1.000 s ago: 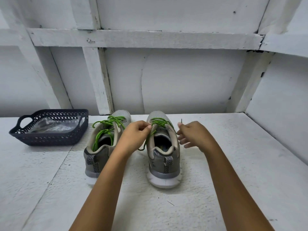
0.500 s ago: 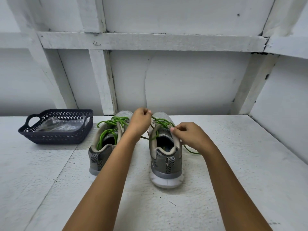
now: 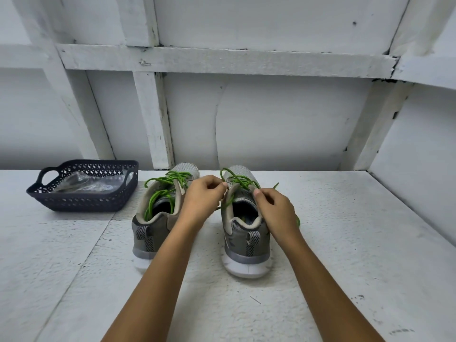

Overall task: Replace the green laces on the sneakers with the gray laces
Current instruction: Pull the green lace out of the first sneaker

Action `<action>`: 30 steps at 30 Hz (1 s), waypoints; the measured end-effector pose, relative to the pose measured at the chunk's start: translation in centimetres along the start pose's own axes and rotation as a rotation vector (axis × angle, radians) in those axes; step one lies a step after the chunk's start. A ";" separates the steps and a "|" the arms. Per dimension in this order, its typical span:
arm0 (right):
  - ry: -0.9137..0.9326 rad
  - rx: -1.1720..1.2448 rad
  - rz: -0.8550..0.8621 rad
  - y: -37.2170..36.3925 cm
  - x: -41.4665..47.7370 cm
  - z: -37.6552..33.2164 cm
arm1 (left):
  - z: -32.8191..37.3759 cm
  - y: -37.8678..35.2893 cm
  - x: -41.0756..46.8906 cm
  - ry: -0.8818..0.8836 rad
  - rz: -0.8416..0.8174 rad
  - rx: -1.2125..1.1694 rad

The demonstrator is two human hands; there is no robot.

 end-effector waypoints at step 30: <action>-0.035 0.313 0.026 -0.8 0.0 1.6 | 0.2 0.8 0.1 -0.014 -0.046 0.116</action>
Point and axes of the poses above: each hand's wrist, its own x-axis towards the middle knuckle, its own y-axis out of the back of the hand, z = x × y, the point moved 1 cm from there along x, towards the middle knuckle
